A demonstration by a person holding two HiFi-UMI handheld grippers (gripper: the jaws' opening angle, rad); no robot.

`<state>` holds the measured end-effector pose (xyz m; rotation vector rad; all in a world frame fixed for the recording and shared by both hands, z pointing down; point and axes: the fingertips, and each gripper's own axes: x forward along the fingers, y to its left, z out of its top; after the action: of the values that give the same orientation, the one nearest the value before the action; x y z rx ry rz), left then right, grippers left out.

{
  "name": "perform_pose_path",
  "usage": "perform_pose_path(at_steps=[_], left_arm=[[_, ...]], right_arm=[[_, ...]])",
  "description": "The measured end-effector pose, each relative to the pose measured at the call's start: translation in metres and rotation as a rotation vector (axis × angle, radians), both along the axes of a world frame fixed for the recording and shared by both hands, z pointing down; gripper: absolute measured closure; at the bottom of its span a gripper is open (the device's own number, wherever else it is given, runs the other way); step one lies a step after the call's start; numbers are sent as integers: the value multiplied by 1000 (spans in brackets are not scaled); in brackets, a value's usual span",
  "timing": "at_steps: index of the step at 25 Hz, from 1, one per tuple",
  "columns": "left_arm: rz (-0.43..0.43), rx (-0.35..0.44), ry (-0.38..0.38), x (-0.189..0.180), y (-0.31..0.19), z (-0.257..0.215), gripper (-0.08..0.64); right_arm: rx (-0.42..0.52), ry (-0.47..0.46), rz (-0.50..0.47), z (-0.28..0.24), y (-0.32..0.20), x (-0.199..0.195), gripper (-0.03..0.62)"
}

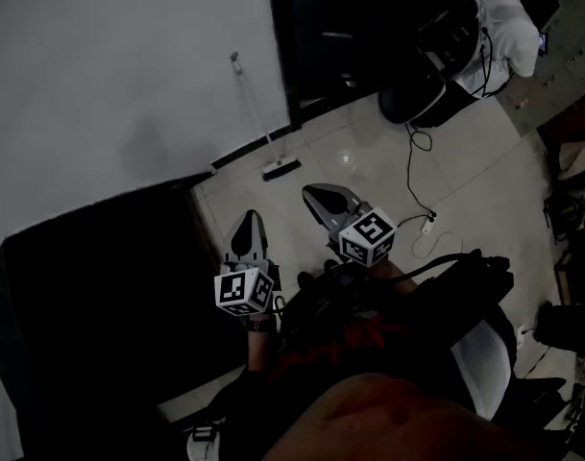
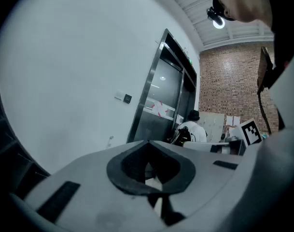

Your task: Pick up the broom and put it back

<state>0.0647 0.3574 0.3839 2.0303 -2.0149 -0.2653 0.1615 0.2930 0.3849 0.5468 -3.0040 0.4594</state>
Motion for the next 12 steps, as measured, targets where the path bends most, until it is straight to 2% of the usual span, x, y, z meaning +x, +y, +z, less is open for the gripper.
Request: perform_pose_path(at_steps=[9, 12], left_arm=[[-11, -16, -2, -21, 14, 11, 555], [-21, -11, -5, -28, 16, 10, 555]], right_arm=[[2, 17, 12, 10, 21, -9, 591], [30, 47, 23, 13, 21, -12, 591]])
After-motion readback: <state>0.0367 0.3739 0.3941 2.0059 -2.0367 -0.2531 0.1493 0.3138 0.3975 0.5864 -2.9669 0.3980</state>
